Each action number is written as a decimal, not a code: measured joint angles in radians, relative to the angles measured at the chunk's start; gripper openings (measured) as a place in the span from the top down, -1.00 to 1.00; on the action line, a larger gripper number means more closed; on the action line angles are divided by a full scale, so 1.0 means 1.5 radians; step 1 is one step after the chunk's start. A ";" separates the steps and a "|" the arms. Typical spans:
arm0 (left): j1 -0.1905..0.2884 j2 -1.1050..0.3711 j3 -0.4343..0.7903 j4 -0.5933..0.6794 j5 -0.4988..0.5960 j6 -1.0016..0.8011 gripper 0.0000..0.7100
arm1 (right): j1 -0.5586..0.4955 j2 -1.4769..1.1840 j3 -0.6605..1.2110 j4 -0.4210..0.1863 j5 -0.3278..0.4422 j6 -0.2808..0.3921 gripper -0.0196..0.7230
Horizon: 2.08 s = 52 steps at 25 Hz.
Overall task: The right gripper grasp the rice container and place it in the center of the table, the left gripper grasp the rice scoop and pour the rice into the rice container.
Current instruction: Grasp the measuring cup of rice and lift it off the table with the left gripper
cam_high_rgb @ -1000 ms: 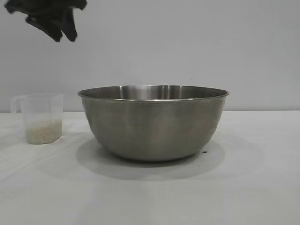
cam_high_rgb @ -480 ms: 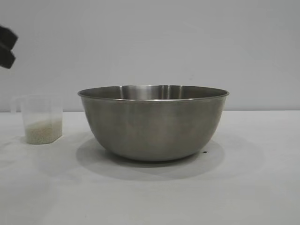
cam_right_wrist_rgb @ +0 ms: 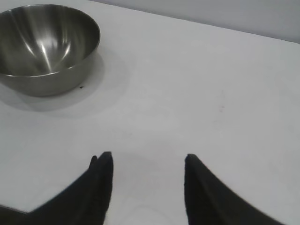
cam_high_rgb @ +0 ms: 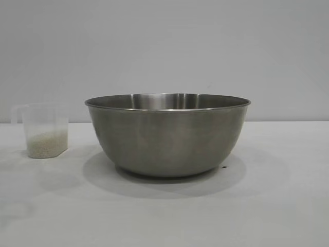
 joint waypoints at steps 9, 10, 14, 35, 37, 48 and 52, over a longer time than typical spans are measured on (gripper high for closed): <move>0.000 0.108 -0.028 0.015 -0.019 -0.001 0.37 | 0.000 0.000 0.000 0.000 0.000 0.000 0.03; 0.000 0.115 -0.032 0.015 -0.019 -0.001 0.37 | 0.000 0.000 0.000 0.000 0.000 0.000 0.03; 0.000 0.145 -0.061 0.015 -0.019 -0.001 0.37 | 0.000 0.000 0.000 0.000 0.000 0.001 0.03; 0.000 0.209 -0.159 -0.019 -0.020 -0.001 0.37 | 0.000 0.000 0.000 0.000 0.000 0.001 0.03; 0.000 0.209 -0.159 -0.019 -0.020 -0.001 0.37 | 0.000 0.000 0.000 0.000 0.000 0.001 0.03; 0.000 0.204 -0.159 -0.019 -0.020 -0.001 0.37 | 0.000 0.000 0.000 0.000 0.000 0.001 0.03; 0.000 0.195 -0.159 -0.019 -0.020 -0.001 0.37 | 0.000 0.000 0.000 0.000 0.000 0.001 0.03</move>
